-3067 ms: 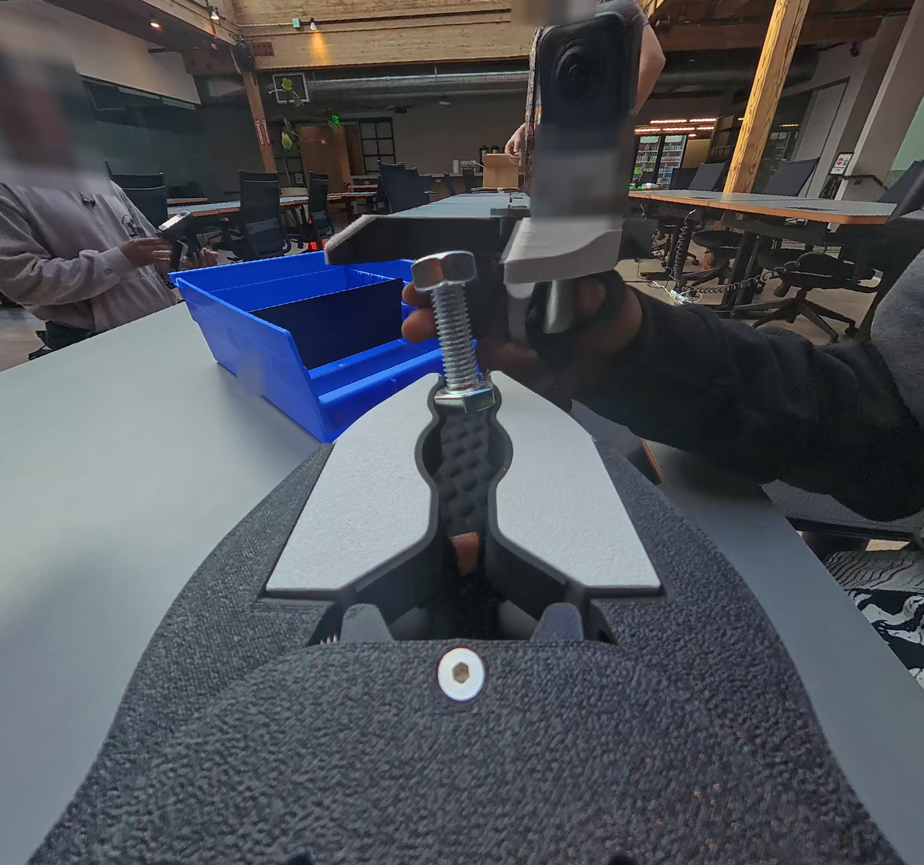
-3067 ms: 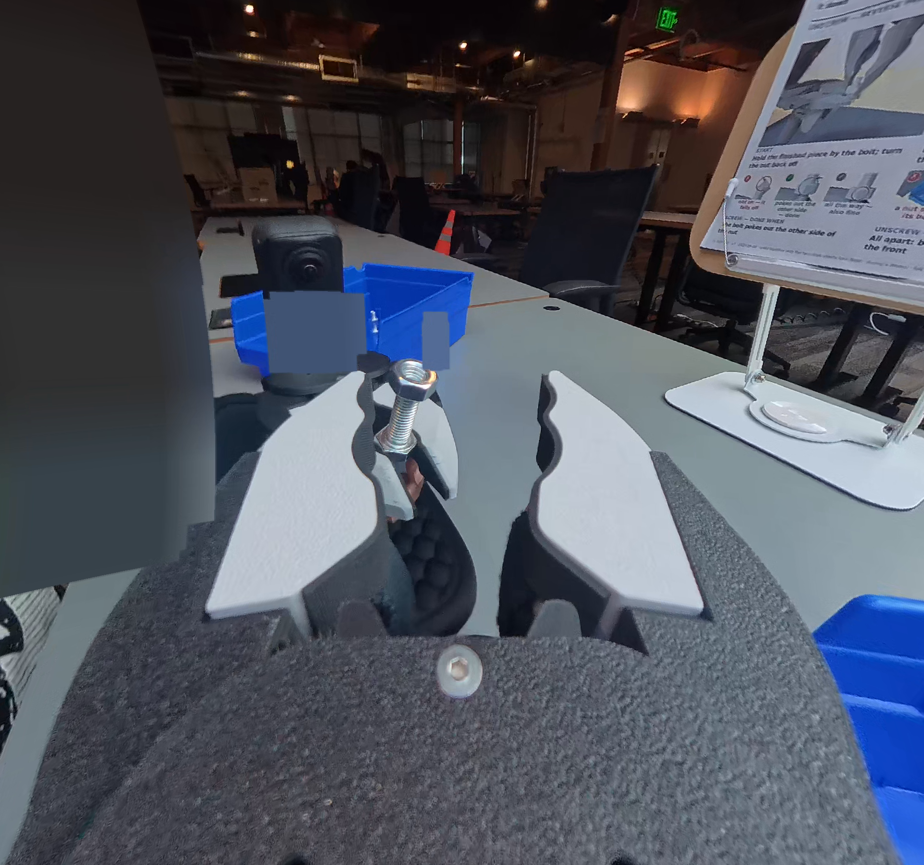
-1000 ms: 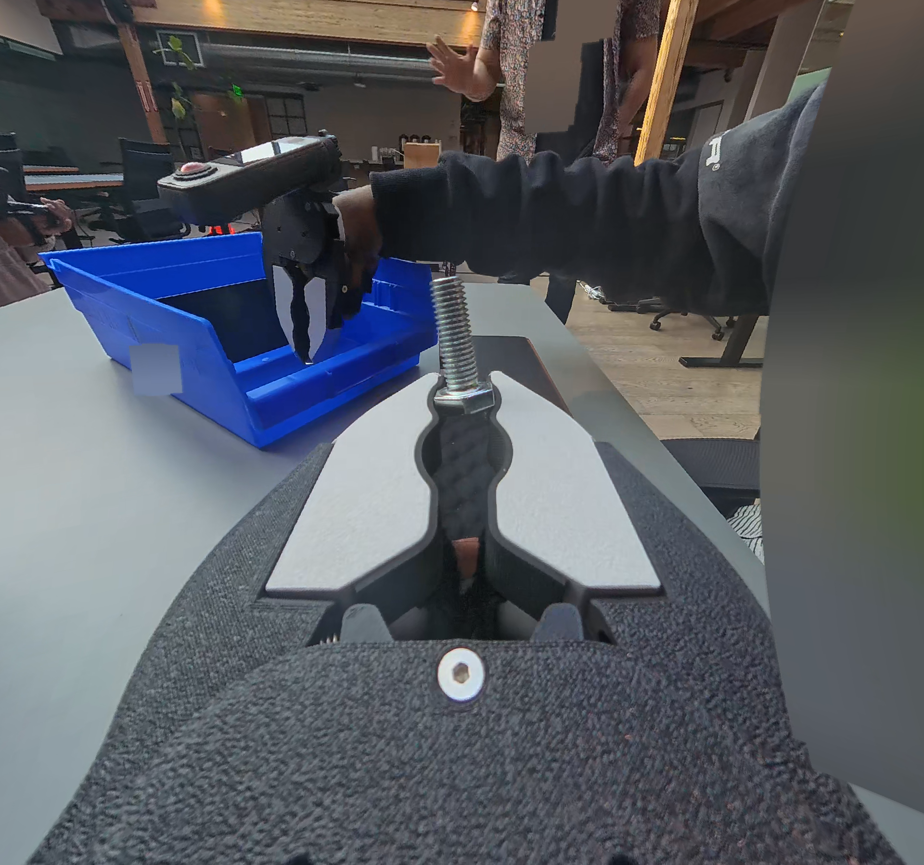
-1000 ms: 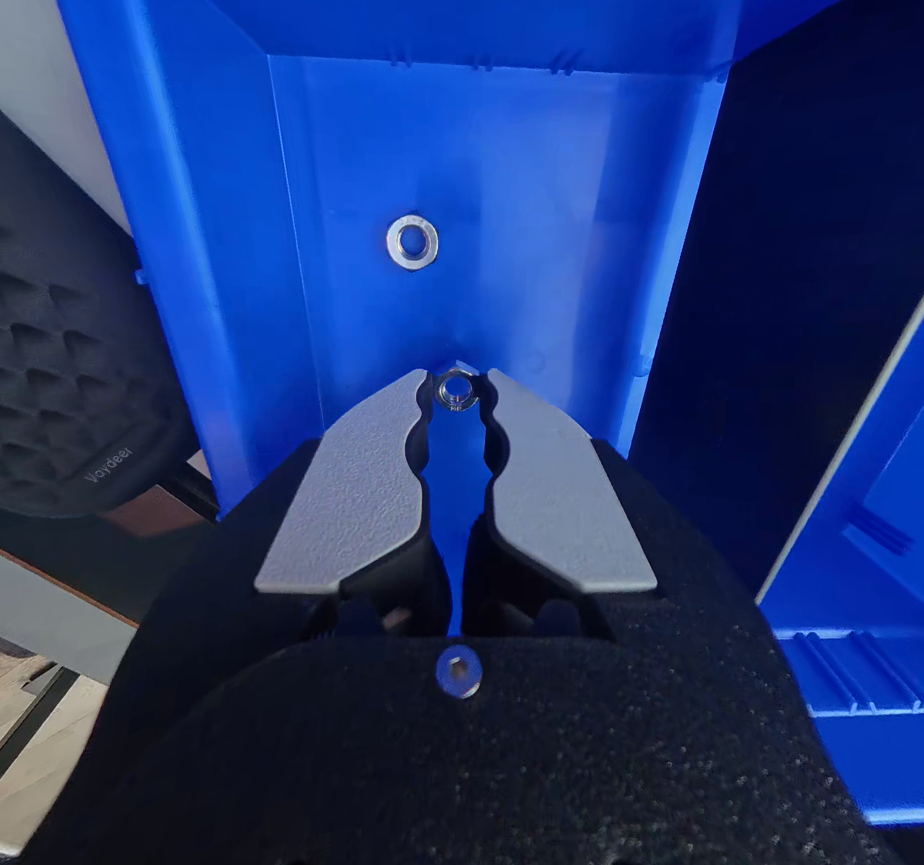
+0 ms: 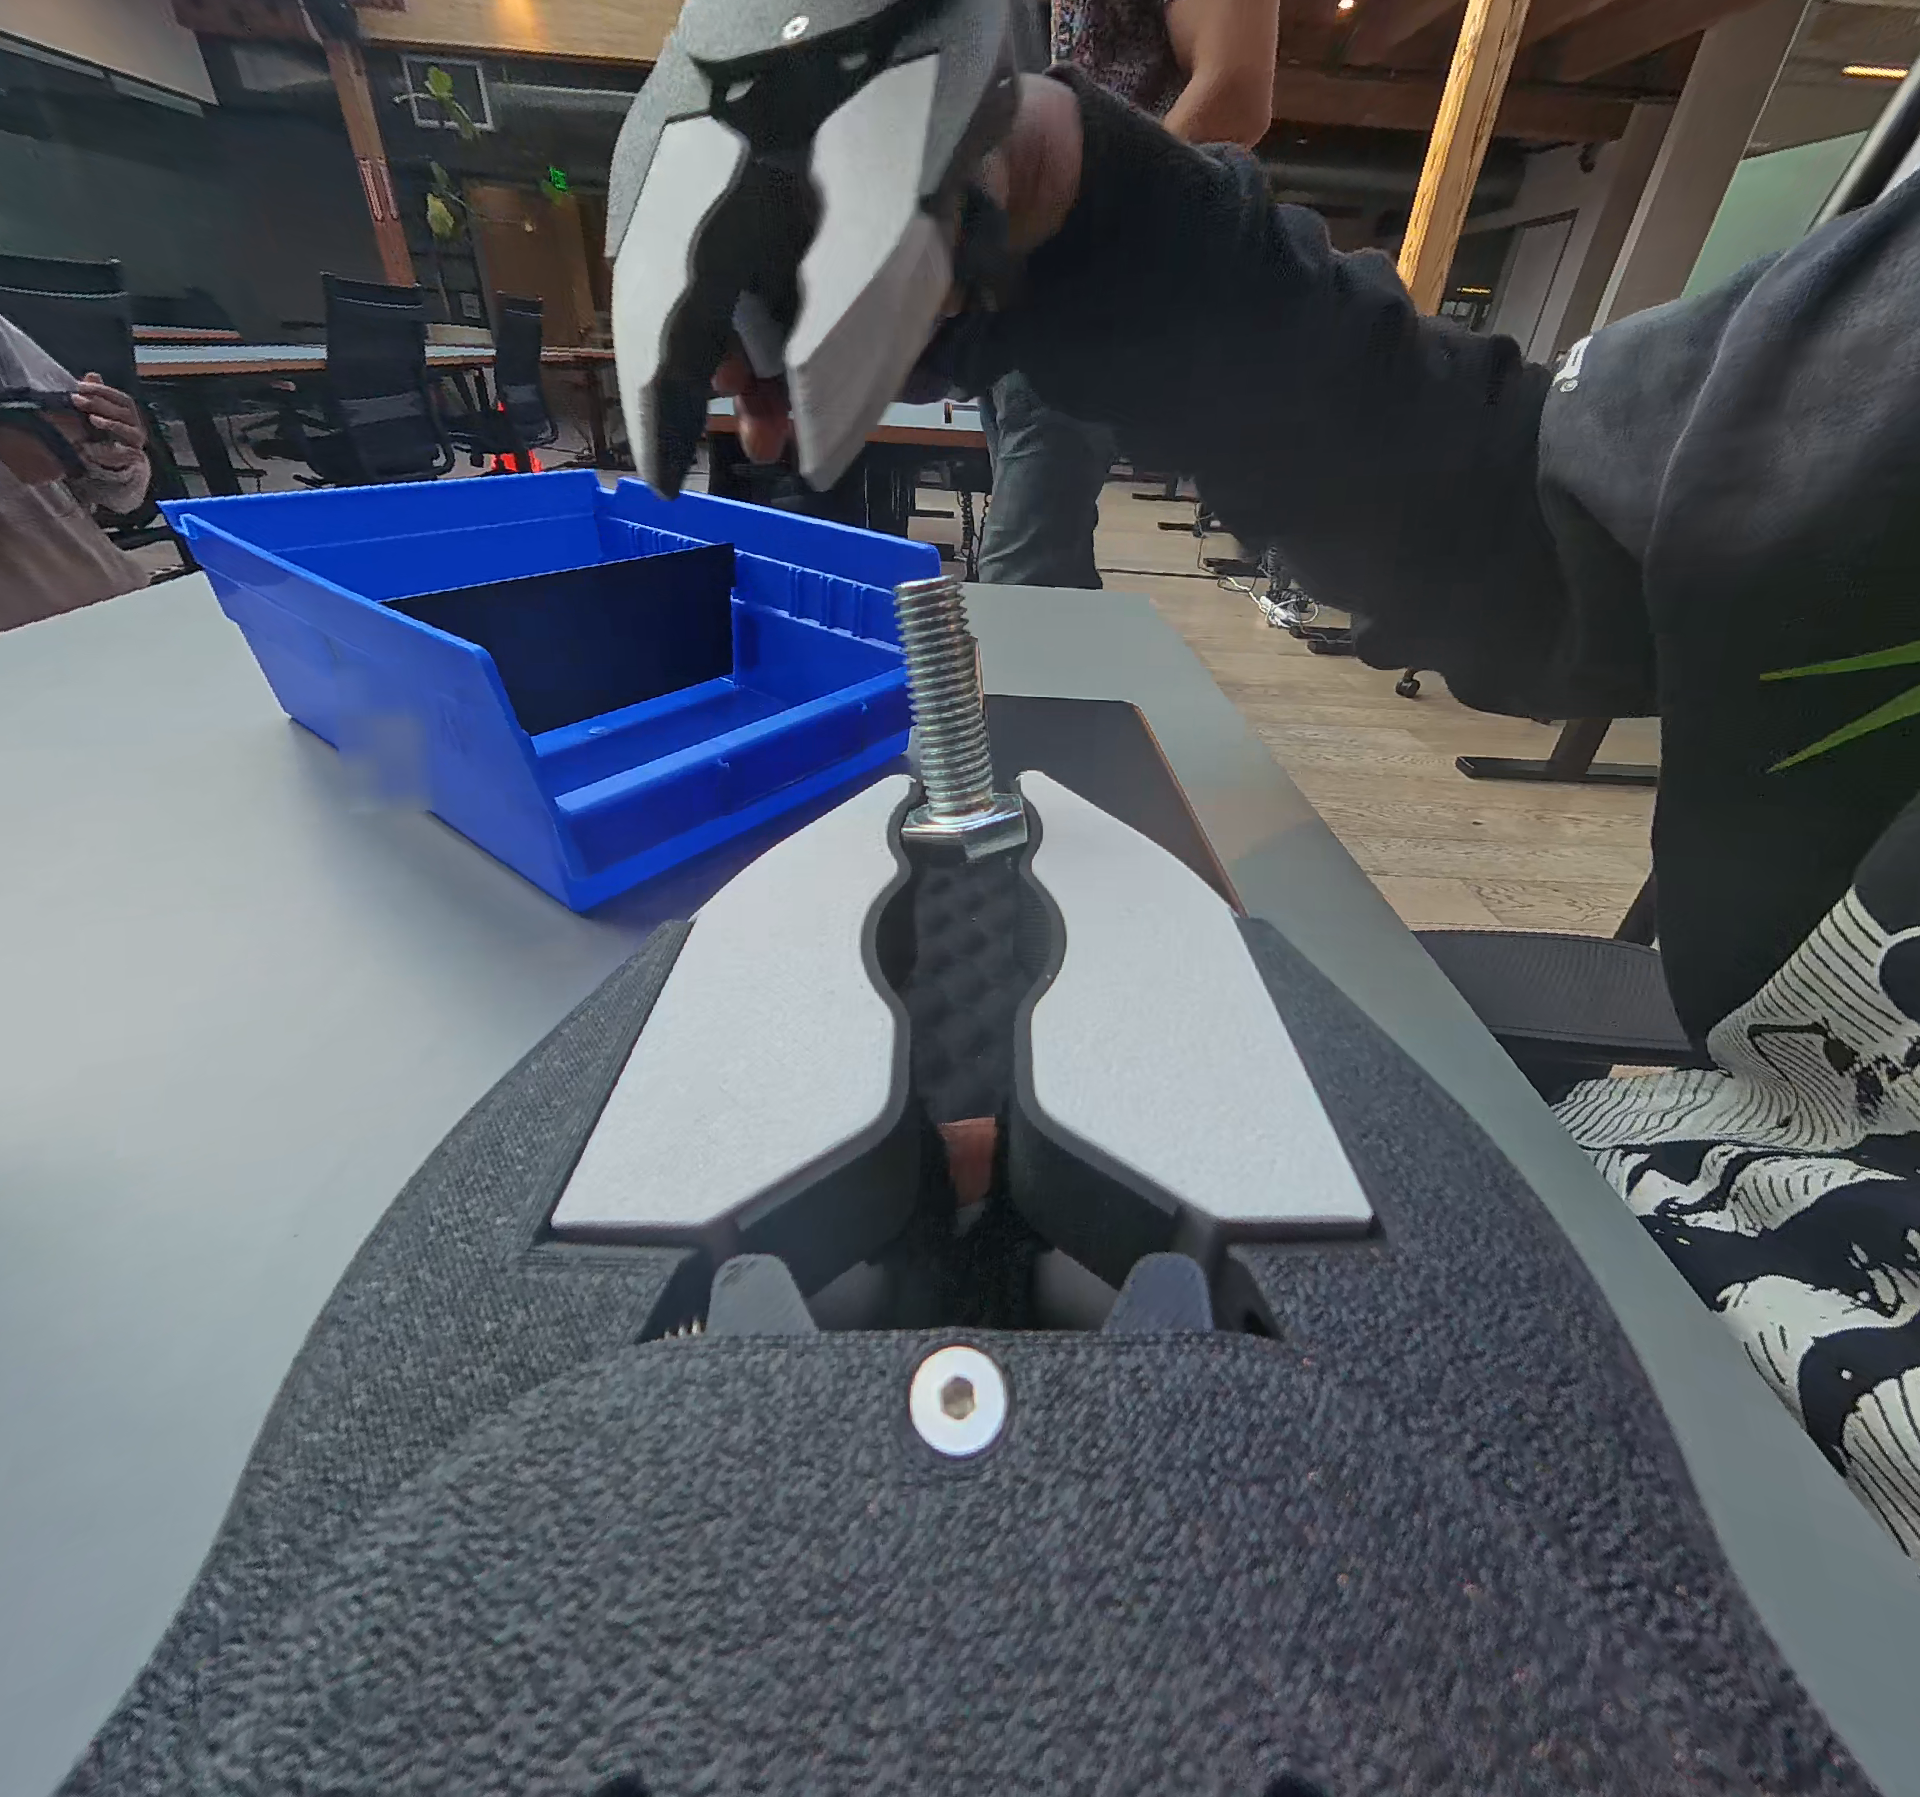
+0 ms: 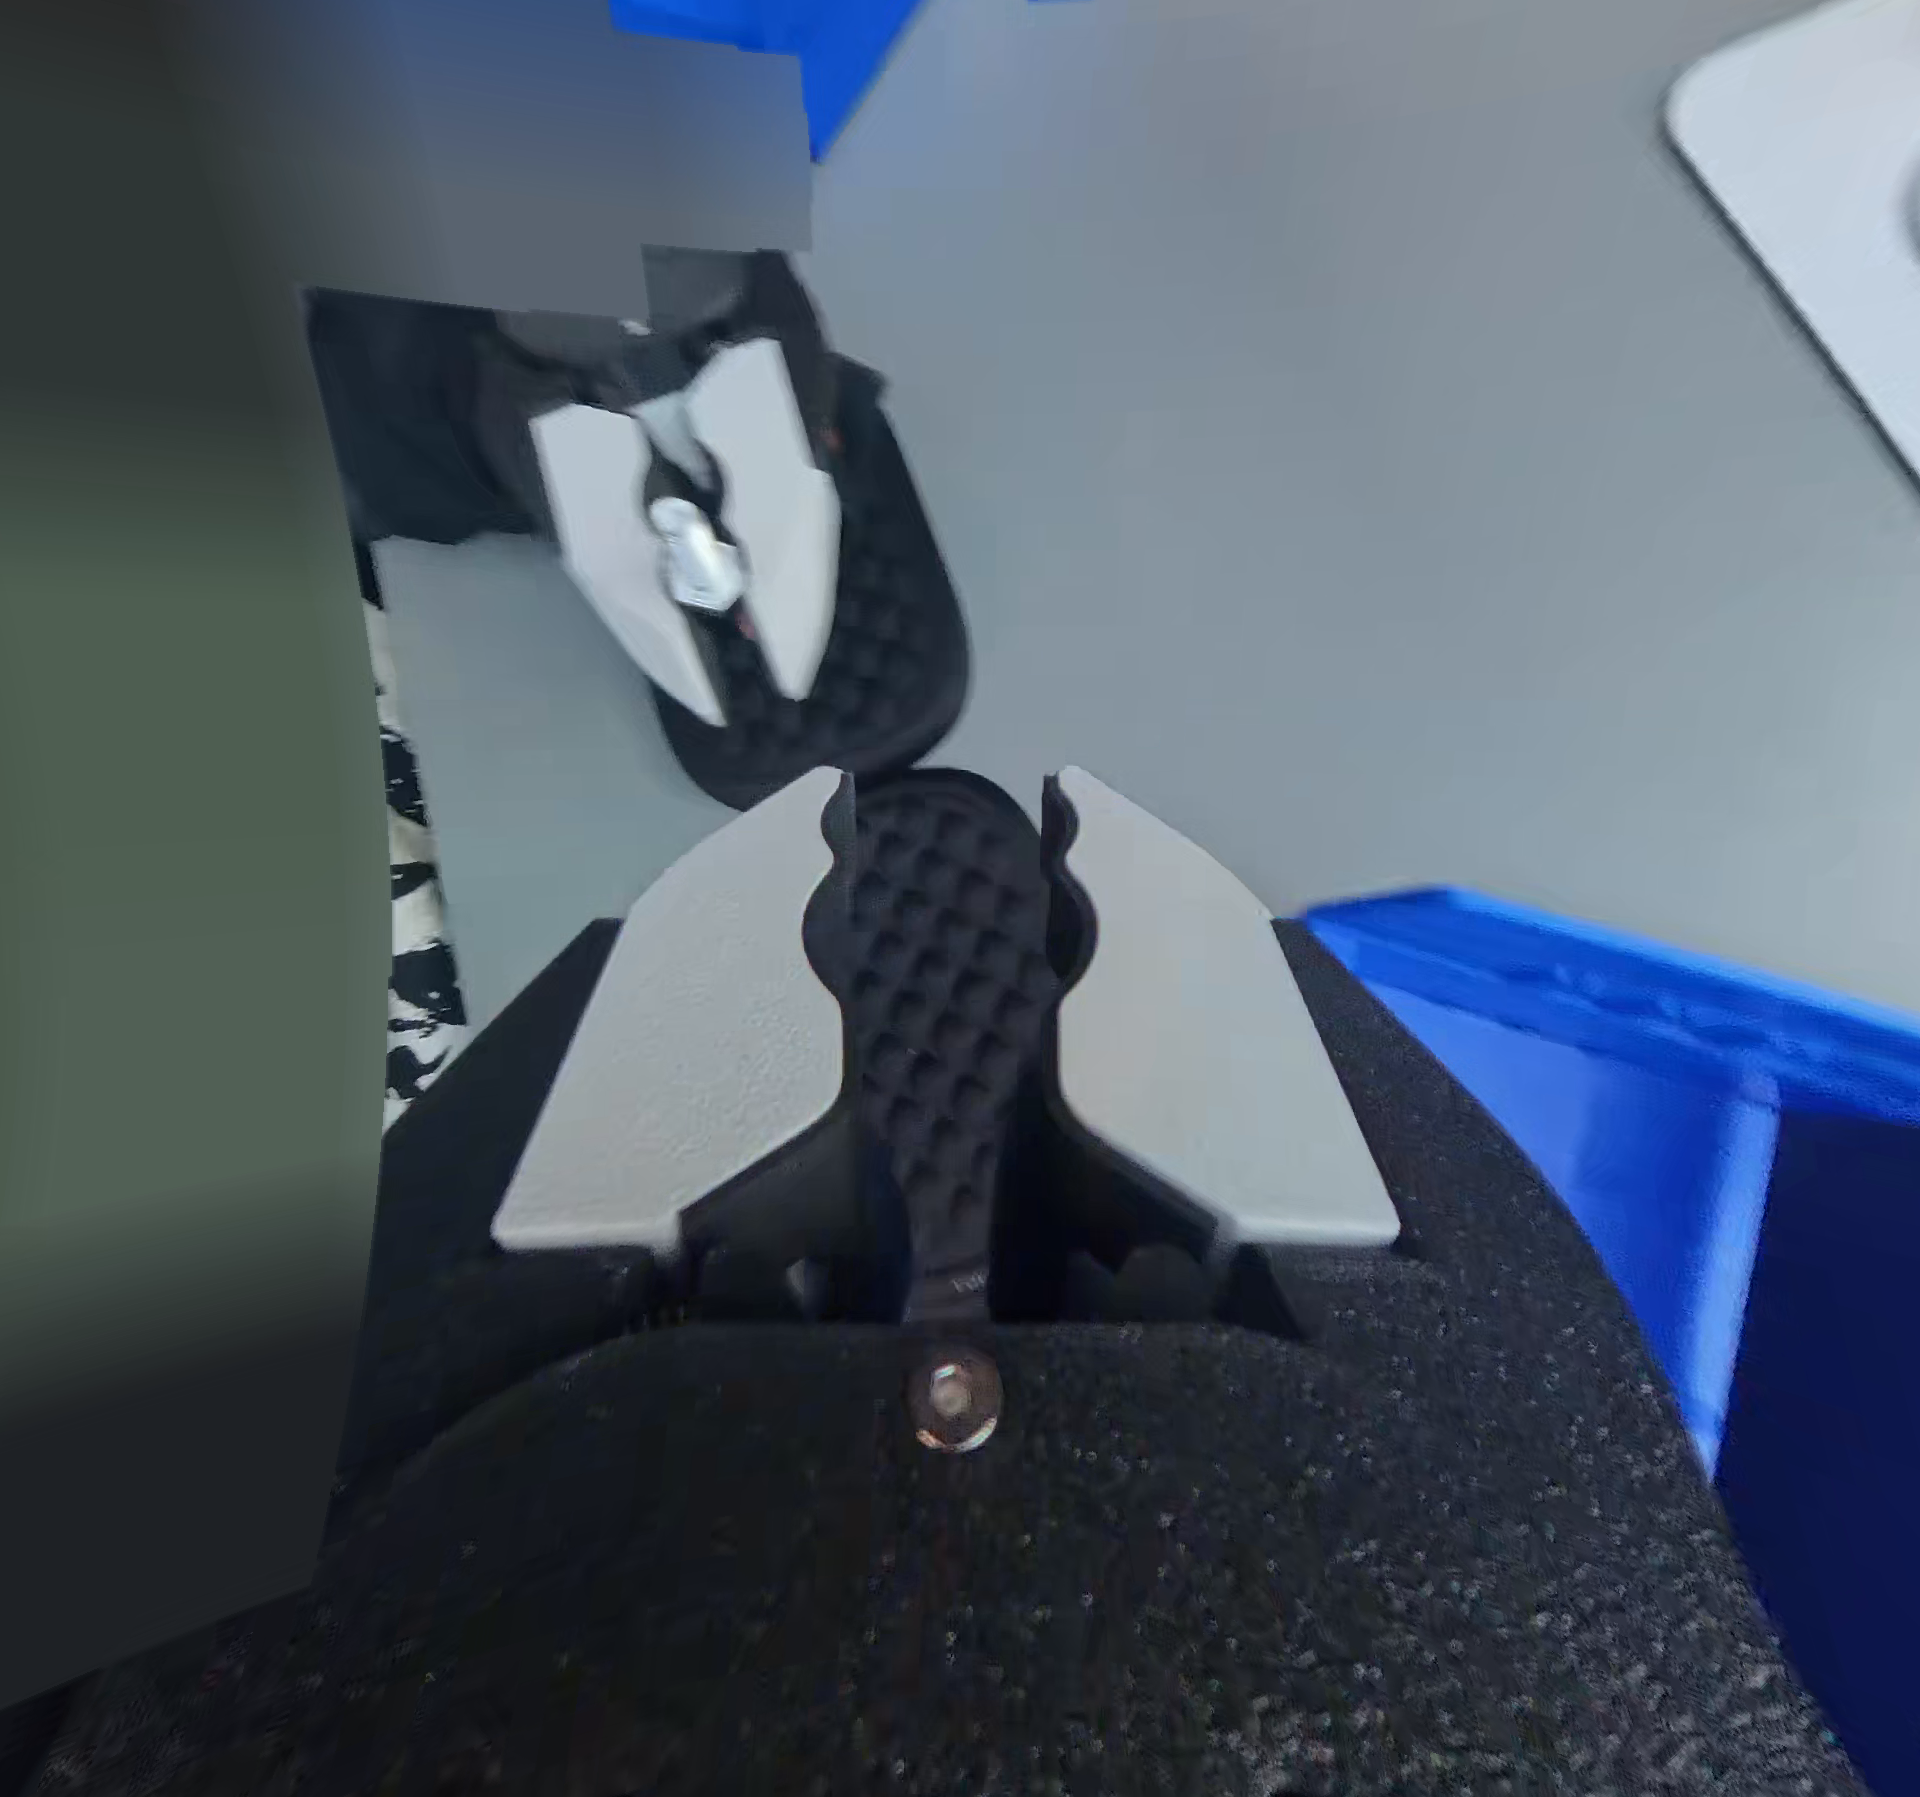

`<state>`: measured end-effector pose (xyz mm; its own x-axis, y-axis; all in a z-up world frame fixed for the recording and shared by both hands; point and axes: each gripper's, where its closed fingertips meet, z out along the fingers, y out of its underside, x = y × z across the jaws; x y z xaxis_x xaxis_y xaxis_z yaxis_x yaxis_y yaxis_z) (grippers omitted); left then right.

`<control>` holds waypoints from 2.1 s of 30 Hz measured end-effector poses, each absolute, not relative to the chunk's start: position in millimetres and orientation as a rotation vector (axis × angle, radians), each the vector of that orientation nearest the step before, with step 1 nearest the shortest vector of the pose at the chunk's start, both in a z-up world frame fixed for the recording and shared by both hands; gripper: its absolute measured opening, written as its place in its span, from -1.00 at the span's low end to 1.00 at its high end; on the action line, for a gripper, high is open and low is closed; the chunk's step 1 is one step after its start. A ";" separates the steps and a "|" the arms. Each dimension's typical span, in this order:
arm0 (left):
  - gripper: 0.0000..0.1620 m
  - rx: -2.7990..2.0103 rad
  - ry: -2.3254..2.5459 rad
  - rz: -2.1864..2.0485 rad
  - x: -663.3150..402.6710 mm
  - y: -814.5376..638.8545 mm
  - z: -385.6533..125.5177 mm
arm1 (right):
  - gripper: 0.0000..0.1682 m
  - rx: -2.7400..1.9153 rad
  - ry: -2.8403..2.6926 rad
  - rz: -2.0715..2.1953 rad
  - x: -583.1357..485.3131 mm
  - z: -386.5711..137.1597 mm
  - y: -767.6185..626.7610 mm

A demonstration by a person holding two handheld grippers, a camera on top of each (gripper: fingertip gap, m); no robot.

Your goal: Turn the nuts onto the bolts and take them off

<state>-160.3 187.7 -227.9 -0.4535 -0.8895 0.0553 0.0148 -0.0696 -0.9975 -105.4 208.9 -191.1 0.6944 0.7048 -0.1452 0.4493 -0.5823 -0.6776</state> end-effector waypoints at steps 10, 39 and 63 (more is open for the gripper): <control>-0.83 -0.975 1.503 -1.597 -159.5 186.5 -229.2 | -0.76 -2.191 -1.108 0.645 -188.8 -197.1 203.8; -0.09 -1.101 1.483 -1.484 -148.2 197.2 -239.2 | -0.89 -2.683 0.173 -0.235 223.8 -262.2 273.7; -0.16 -1.089 1.496 -1.463 -148.2 195.7 -239.6 | -0.67 -2.647 0.412 -0.214 236.5 -287.4 278.8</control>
<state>-148.2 195.7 -239.6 -0.3452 -0.9376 0.0422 -0.0628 -0.0217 -0.9978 236.5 278.8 -287.4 0.9434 -0.3214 0.0814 -0.2516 -0.8539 -0.4556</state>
